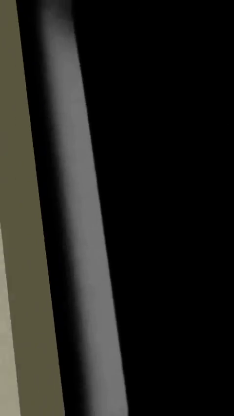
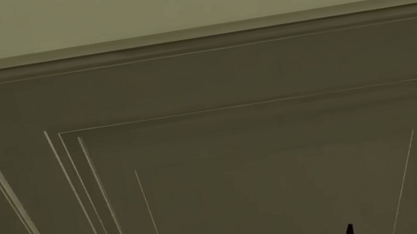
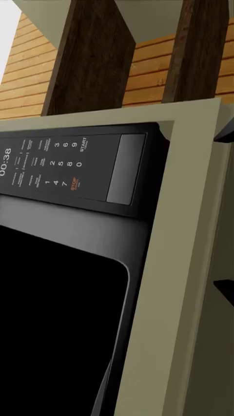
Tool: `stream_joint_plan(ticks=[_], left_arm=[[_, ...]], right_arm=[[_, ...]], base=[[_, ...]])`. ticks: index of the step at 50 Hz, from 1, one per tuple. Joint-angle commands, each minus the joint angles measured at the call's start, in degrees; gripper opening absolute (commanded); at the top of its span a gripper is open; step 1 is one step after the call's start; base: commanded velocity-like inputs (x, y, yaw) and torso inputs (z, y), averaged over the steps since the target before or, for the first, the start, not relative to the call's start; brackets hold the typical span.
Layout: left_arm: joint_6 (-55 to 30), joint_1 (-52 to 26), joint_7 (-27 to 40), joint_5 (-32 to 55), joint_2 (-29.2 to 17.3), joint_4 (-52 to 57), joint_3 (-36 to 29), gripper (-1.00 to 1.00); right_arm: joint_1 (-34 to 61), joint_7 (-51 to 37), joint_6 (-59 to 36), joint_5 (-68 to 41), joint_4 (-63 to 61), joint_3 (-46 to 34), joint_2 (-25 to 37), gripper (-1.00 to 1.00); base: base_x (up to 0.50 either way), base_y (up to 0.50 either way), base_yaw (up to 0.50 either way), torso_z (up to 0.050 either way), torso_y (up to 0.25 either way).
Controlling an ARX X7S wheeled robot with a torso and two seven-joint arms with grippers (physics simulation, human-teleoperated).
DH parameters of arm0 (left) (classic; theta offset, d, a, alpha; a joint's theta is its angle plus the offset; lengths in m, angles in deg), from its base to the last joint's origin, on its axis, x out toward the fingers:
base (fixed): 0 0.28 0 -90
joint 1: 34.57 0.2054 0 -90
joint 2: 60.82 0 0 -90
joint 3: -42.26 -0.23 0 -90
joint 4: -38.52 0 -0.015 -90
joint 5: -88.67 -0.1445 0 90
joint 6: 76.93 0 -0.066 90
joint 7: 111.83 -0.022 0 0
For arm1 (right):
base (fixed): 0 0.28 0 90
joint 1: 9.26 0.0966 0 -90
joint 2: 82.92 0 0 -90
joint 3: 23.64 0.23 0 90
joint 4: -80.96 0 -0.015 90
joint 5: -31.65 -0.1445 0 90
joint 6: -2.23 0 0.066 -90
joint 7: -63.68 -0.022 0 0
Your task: Pick the butter stick from the counter and place it in the microwave.
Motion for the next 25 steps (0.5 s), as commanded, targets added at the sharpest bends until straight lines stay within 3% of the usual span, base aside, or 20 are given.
stream_joint_plan(ticks=[1,25], left_arm=[[5.99,-0.1,-0.05,-1.27,0.92,1.05,1.17,1.0],[19.11,0.2,1.65,-1.24,1.02,3.32,1.27,1.0]], right_arm=[[-0.6,1.62,0.63,0.6,-0.05,1.87,-0.98,1.0],[-0.41,1.55,0.65,0.62,-0.05,1.54,-0.98,1.0]], base=[[0.0,0.0,0.0,0.0,0.0],[0.0,0.0,0.0,0.0,0.0]])
